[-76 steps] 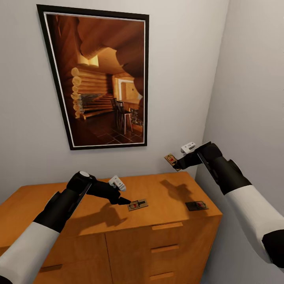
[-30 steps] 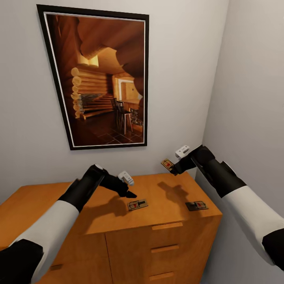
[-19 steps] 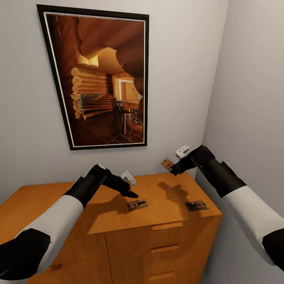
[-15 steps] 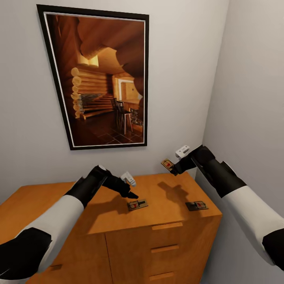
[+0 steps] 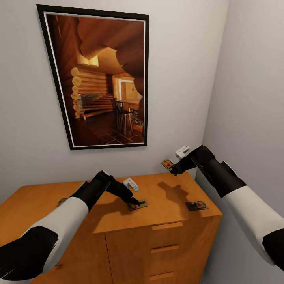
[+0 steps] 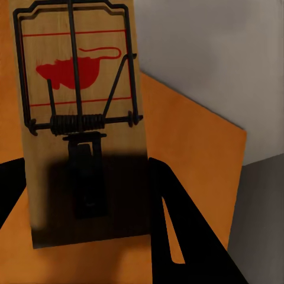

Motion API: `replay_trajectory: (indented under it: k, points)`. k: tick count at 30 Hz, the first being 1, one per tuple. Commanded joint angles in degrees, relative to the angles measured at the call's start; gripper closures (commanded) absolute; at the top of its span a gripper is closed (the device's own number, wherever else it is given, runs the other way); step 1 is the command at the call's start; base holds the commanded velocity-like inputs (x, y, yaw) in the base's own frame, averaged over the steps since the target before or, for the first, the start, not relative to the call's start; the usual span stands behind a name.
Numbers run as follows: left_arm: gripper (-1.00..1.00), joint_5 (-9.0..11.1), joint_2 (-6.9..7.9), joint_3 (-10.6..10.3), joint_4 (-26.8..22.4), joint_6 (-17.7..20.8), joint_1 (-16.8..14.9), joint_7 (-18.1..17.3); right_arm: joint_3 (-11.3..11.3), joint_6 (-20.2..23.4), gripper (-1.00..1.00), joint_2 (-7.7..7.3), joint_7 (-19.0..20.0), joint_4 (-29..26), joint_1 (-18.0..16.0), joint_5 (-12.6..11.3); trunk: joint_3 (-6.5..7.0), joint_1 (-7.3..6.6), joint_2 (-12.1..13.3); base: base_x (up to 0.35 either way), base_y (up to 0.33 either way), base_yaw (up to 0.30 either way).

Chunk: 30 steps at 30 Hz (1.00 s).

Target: Take the four mousetraps from the cabinet in the bathroom and place them on the bathroom floor. Make sure all four end up on the same floor surface, and ensure that at least two of them are either under or directly next to the same bathroom sink.

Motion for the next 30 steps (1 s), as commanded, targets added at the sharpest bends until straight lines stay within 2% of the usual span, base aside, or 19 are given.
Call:
replay_trajectory:
  k: [1, 15, 22, 30]
  points:
    - [-1.00, -0.4, -0.19, 0.1, 0.2, 0.4, 0.0, -0.3, 0.1, 0.2, 1.00, -0.05, 0.3, -0.1, -0.1, 0.5, -0.08, 0.00, 0.0, 0.000, 0.000, 0.000]
    - [-1.00, -0.3, -1.21, 0.3, 1.6, 0.2, 0.0, -0.3, 0.1, 0.2, 1.00, -0.08, 0.3, 0.2, -0.1, 0.2, -0.08, 0.00, 0.0, 0.000, 0.000, 0.000]
    - [-1.00, -0.1, -1.27, 0.4, 1.6, -2.4, 0.0, -0.3, 0.0, 0.2, 1.00, -0.08, 0.3, 0.2, -0.1, 0.2, -0.08, 0.00, 0.0, 0.000, 0.000, 0.000]
    - [-1.00, 0.0, -1.28, 0.5, 1.6, -3.5, 0.0, -0.3, -0.1, 0.2, 1.00, -0.20, 0.3, 0.3, -0.1, 0.1, -0.08, 0.00, 0.0, 0.000, 0.000, 0.000]
